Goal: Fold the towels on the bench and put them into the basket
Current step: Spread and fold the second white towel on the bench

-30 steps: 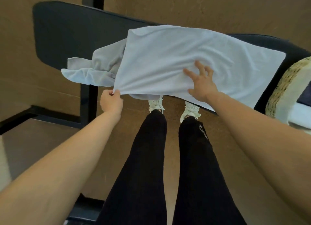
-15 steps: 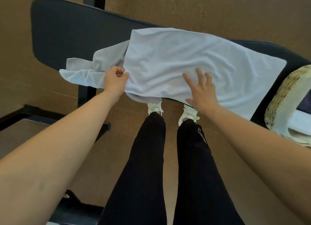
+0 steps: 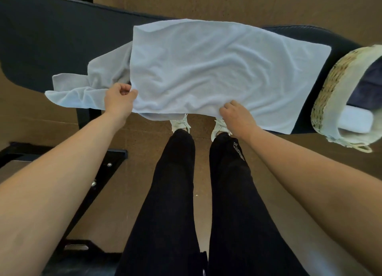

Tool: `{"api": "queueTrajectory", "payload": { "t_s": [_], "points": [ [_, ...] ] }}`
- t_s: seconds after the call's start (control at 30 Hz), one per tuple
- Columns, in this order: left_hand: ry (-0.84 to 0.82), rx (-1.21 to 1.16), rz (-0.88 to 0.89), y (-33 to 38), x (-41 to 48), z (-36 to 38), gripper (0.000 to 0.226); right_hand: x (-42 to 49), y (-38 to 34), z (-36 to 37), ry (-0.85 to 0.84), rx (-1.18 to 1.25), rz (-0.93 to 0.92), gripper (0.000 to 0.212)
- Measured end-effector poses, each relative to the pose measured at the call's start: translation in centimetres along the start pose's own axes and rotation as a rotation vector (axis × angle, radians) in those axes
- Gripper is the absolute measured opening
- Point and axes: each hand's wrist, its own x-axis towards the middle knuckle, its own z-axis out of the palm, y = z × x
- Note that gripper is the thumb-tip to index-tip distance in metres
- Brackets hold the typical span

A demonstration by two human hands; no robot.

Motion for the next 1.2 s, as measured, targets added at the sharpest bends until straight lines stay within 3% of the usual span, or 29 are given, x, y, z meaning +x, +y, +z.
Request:
{"api": "queueTrajectory", "payload": {
  "t_s": [0.2, 0.27, 0.4, 0.5, 0.6, 0.7, 0.8, 0.9, 0.97, 1.07, 1.2],
  "points": [
    [-0.040, 0.022, -0.037, 0.0, -0.3, -0.5, 0.006, 0.5, -0.5, -2.5, -0.333, 0.008, 0.145, 0.014],
    [-0.059, 0.021, -0.052, 0.1, -0.5, -0.6, 0.006, 1.6, -1.0, -3.7, -0.351, 0.153, 0.211, 0.013],
    [-0.077, 0.002, -0.062, 0.5, -0.6, -0.7, 0.004, 5.4, -3.2, -7.9, -0.084, 0.697, 0.304, 0.015],
    [-0.096, -0.017, -0.073, 0.7, -0.6, -0.8, 0.008, 9.8, -5.1, -12.2, 0.109, 0.938, 0.267, 0.018],
    [-0.141, -0.042, -0.090, 0.3, -0.6, -1.1, 0.018, 14.5, -6.2, -16.0, 0.257, 0.942, 0.241, 0.042],
    [-0.148, -0.058, -0.079, -0.1, -0.9, -1.3, 0.013, 18.4, -6.7, -18.9, 0.284, 0.741, 0.178, 0.059],
    [-0.158, -0.086, -0.049, 0.0, -1.5, -1.3, 0.009, 20.7, -6.8, -19.9, 0.172, 0.447, 0.116, 0.057],
    [-0.171, -0.105, -0.035, -0.2, -1.7, -1.4, 0.008, 21.9, -6.7, -19.8, 0.157, 0.358, 0.093, 0.035],
    [-0.186, -0.133, -0.041, -0.3, -1.8, -1.6, 0.008, 22.1, -6.3, -20.0, 0.209, 0.446, 0.118, 0.025],
    [-0.223, -0.143, -0.009, -0.6, -2.1, -1.7, 0.009, 21.4, -4.8, -21.3, 0.296, 0.769, 0.204, 0.019],
    [-0.266, -0.023, 0.115, 0.7, -4.2, -0.2, 0.012, 19.0, -1.3, -22.8, 0.324, 1.019, 0.296, 0.019]
  ]
}}
